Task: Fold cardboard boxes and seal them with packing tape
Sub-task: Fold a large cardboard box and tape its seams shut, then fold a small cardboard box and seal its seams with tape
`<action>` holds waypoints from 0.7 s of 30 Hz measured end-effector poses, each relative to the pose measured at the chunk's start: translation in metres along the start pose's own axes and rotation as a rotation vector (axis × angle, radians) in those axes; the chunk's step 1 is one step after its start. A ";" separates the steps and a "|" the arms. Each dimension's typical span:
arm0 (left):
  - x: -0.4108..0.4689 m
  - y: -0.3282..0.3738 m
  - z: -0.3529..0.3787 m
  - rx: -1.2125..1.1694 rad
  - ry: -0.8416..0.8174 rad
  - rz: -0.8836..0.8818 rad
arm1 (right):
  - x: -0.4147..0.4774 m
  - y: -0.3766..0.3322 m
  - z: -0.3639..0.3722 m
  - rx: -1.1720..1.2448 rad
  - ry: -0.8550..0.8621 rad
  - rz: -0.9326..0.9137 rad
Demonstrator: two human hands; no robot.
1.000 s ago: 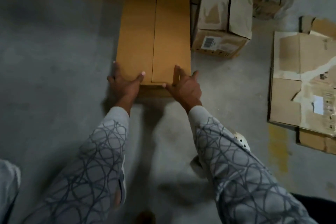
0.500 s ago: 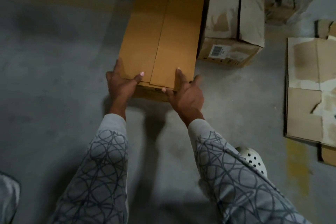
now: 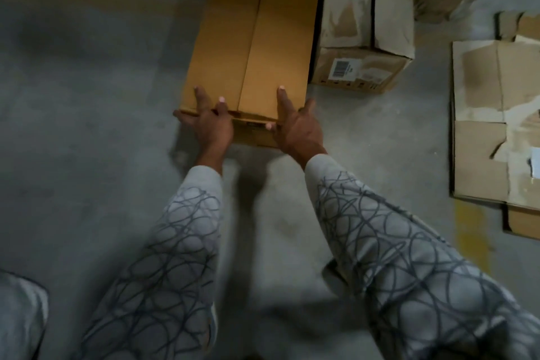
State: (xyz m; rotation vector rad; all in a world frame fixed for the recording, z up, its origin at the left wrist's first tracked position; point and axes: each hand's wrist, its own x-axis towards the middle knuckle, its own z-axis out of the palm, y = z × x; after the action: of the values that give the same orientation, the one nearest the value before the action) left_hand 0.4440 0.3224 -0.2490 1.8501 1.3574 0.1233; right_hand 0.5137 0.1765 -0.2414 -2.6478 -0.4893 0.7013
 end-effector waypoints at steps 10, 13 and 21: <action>-0.166 0.027 -0.037 -0.057 -0.233 0.177 | -0.144 0.027 -0.062 0.154 -0.098 0.016; -0.238 0.008 -0.043 -0.068 -0.354 0.169 | -0.227 0.061 -0.066 0.213 -0.049 0.041; -0.398 -0.064 -0.054 0.067 -0.578 0.216 | -0.397 0.159 -0.054 0.245 -0.025 0.336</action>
State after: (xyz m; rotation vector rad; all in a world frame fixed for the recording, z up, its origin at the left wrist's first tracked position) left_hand 0.2031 0.0262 -0.1080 1.8853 0.7699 -0.3285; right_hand 0.2557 -0.1404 -0.1045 -2.5116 0.0399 0.8327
